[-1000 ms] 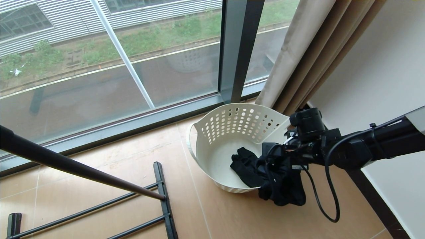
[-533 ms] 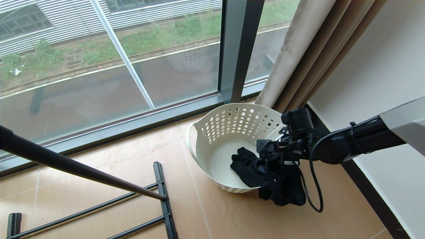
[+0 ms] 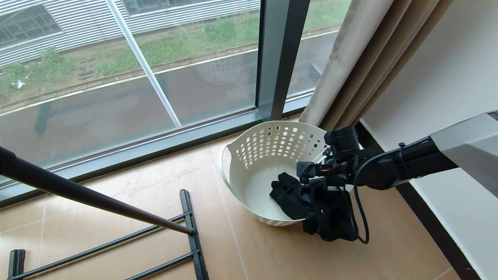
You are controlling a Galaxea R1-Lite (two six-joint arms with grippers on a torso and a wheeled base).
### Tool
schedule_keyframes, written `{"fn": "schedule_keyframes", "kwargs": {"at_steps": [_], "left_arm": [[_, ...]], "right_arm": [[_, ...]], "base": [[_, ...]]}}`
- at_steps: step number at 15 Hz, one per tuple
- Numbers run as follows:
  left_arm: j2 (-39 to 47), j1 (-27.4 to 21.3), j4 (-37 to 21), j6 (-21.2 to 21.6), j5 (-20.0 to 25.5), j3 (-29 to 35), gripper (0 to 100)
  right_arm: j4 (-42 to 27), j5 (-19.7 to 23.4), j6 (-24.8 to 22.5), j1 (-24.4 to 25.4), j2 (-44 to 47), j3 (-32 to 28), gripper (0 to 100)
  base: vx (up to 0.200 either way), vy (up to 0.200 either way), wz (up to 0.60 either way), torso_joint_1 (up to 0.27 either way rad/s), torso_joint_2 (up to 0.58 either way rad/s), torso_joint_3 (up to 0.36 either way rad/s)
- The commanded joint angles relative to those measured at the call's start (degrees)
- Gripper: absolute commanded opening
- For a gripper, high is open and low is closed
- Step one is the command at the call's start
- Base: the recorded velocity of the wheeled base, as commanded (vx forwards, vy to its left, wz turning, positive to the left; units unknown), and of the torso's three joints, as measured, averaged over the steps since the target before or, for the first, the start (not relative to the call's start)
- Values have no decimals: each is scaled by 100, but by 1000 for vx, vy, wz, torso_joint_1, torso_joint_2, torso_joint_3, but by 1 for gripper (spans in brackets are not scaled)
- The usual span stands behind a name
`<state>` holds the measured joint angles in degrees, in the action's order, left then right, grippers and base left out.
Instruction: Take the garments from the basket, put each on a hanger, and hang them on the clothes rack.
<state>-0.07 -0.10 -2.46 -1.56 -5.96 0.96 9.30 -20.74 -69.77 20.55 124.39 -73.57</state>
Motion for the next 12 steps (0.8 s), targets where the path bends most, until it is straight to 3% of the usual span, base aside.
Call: {"fn": "schedule_keyframes", "kwargs": {"at_steps": [1, 5, 6, 12], "left_arm": [[7, 1, 0, -2, -2, 0, 100], [7, 1, 0, -2, -2, 0, 100], [7, 1, 0, -2, -2, 0, 100], [7, 1, 0, -11, -2, 0, 100]], "right_arm": [[1, -1, 16, 10, 76, -122, 100], [1, -9, 16, 19, 147, -202, 100], [1, -9, 16, 19, 164, -210, 0], [-7, 8, 16, 19, 85, -149, 0]], "base": [[0, 0, 0, 0, 0, 0], [0, 0, 0, 0, 0, 0], [0, 0, 0, 0, 0, 0], [0, 0, 0, 0, 0, 0]]}}
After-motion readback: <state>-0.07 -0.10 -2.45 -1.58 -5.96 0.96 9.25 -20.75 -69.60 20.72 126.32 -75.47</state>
